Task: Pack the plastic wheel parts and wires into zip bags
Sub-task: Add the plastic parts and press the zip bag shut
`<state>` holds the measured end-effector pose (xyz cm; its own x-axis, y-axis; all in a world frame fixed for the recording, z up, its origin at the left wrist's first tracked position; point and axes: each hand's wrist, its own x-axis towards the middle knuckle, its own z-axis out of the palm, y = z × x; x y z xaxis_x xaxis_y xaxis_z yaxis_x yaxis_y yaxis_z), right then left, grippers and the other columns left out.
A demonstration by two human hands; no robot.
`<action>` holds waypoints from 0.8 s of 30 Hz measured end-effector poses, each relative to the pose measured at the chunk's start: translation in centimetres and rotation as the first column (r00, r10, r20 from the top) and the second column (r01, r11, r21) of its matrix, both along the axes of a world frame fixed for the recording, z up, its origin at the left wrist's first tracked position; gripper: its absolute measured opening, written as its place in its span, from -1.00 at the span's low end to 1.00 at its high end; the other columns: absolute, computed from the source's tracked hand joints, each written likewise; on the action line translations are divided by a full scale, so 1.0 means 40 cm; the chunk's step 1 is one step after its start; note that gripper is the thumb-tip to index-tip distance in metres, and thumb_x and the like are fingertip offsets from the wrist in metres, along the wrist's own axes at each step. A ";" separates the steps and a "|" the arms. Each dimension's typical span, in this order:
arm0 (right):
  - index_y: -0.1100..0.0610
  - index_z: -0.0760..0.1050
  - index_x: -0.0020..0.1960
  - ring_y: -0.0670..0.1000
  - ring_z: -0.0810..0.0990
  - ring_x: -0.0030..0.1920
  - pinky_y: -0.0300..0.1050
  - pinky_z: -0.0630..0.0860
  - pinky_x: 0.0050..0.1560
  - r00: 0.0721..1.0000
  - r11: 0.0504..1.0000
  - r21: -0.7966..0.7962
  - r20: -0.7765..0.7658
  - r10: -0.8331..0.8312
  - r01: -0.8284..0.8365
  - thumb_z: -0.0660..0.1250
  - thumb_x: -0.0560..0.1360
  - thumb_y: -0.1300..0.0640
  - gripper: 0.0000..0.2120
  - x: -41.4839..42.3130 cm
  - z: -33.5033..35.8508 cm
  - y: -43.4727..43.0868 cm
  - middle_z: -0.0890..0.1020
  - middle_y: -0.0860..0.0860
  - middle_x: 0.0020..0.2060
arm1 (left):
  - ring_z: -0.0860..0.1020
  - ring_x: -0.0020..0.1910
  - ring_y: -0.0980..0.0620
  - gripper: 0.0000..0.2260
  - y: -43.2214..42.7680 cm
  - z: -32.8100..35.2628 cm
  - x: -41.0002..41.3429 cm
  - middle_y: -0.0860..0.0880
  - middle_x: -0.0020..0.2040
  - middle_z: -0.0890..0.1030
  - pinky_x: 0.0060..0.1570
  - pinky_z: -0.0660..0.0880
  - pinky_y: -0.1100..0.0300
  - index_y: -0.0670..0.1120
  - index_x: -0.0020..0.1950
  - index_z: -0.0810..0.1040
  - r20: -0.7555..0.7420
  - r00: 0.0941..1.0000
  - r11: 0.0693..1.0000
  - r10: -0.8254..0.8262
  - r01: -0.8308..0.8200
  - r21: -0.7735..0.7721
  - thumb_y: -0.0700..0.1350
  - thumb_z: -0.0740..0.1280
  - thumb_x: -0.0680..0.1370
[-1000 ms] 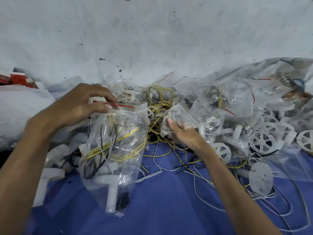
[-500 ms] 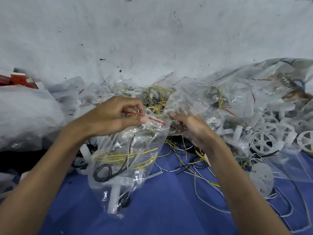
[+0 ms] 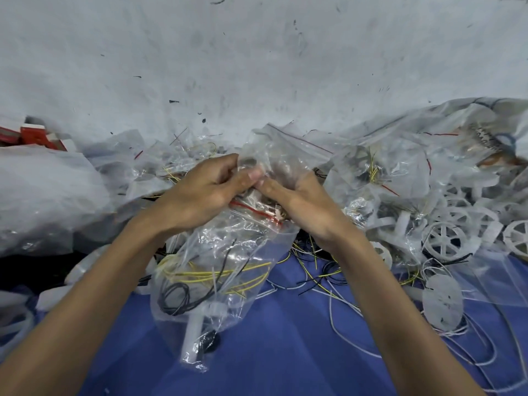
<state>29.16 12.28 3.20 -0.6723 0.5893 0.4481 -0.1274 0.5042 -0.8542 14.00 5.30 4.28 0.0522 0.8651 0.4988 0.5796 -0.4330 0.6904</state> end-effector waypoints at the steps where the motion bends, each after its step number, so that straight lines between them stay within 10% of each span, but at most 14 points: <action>1: 0.08 0.55 -0.02 -0.09 0.61 -0.17 -0.06 0.57 -0.12 1.000 1.000 -0.025 0.006 0.005 -0.005 0.24 0.57 0.08 -0.87 0.002 0.000 0.004 0.68 0.06 -0.18 | 0.53 -0.21 0.34 -0.81 -0.001 -0.001 0.001 0.23 -0.23 0.61 -0.18 0.41 0.45 0.05 -0.09 0.52 0.002 1.000 1.000 -0.026 0.026 -0.007 0.14 0.25 0.50; 6: 0.02 0.56 -0.22 0.03 0.56 -0.47 -0.33 0.31 -0.61 0.998 0.976 -0.209 0.000 -0.065 0.064 0.17 0.52 -0.24 -0.61 0.024 0.010 0.014 0.63 0.05 -0.41 | 0.61 0.04 0.19 -0.71 0.006 -0.007 0.006 0.16 0.03 0.65 0.02 0.50 0.25 0.11 0.09 0.50 0.016 0.999 0.996 -0.050 0.051 -0.069 0.18 0.33 0.43; 12: 0.08 0.62 -0.30 -0.06 0.52 -0.58 -0.34 0.29 -0.59 0.999 0.974 -0.227 0.039 0.030 -0.021 0.24 0.56 0.05 -0.68 0.036 0.014 0.020 0.64 0.04 -0.46 | 0.30 -0.52 0.19 -0.73 -0.005 0.002 -0.003 0.10 -0.52 0.43 -0.46 0.23 0.34 0.10 -0.23 0.47 -0.024 0.986 0.987 0.163 -0.163 0.007 0.28 0.32 0.34; 19: 0.20 0.53 -0.07 0.02 0.66 -0.30 -0.30 0.51 -0.42 0.988 0.891 -0.454 -0.147 -0.046 -0.026 0.30 0.51 0.22 -0.94 0.057 0.038 0.036 0.69 0.06 -0.21 | 0.27 -0.36 -0.12 -0.88 -0.067 0.046 -0.039 -0.26 -0.35 0.36 -0.33 0.24 0.21 -0.04 -0.09 0.54 0.018 0.995 0.988 -0.099 0.100 -0.117 -0.05 0.40 0.44; 24: 0.11 0.52 0.03 -0.06 0.69 -0.18 -0.30 0.57 -0.22 0.990 0.928 -0.359 -0.125 0.059 -0.100 0.34 0.50 0.19 -0.89 0.039 0.034 0.015 0.70 -0.10 -0.19 | 0.53 -0.27 0.19 -0.94 -0.080 0.056 -0.055 0.07 -0.29 0.58 -0.21 0.41 0.42 -0.02 -0.19 0.58 -0.142 0.979 0.982 -0.149 0.129 -0.141 -0.10 0.43 0.46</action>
<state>30.73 12.87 4.57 -0.6826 0.6723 0.2866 -0.2573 0.1460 -0.9552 11.81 2.11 6.51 0.2430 0.9010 0.3595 0.6222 -0.4291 0.6548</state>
